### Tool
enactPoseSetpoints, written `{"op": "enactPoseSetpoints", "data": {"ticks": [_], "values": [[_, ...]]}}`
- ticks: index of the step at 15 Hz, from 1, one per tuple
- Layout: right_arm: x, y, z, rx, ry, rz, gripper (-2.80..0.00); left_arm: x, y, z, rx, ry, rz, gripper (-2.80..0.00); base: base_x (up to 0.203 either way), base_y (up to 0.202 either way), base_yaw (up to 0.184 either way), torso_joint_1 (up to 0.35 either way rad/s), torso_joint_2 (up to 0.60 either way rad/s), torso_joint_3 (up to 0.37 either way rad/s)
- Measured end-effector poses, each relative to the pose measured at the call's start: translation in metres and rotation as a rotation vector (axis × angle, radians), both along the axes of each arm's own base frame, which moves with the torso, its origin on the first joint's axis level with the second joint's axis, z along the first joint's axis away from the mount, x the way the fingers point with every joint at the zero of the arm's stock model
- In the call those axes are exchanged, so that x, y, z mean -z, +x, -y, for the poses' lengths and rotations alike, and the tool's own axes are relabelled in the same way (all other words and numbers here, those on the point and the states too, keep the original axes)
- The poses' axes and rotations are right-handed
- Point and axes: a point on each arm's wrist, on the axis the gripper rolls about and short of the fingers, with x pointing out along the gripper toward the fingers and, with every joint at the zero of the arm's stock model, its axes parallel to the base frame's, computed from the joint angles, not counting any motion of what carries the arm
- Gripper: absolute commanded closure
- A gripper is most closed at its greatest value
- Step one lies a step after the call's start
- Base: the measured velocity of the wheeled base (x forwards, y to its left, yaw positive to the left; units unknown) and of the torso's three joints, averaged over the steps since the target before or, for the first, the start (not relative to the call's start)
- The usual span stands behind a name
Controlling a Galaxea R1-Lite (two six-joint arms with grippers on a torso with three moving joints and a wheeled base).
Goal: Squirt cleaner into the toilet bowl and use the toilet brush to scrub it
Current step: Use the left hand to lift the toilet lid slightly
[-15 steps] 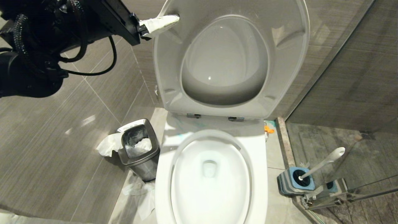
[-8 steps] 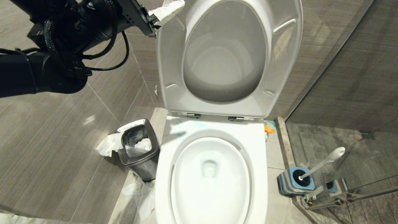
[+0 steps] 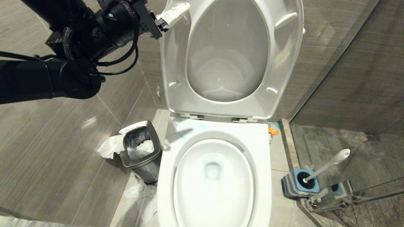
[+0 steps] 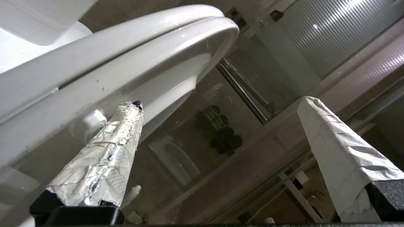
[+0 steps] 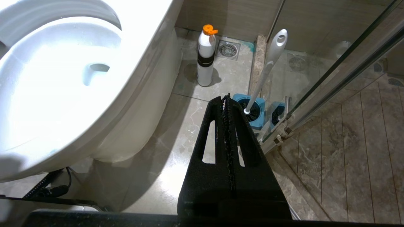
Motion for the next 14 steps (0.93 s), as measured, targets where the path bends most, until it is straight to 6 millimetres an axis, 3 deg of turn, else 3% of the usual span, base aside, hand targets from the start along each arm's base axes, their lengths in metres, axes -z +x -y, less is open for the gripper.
{"op": "enactPoseSetpoints", "data": {"ticks": [14], "values": [[0.000, 0.000, 0.000, 0.000, 0.000, 0.000, 0.00, 0.010, 0.011, 0.014, -0.245, -0.026, 0.068, -2.80, 0.000, 0.000, 0.000, 0.000, 0.00, 0.000]]}}
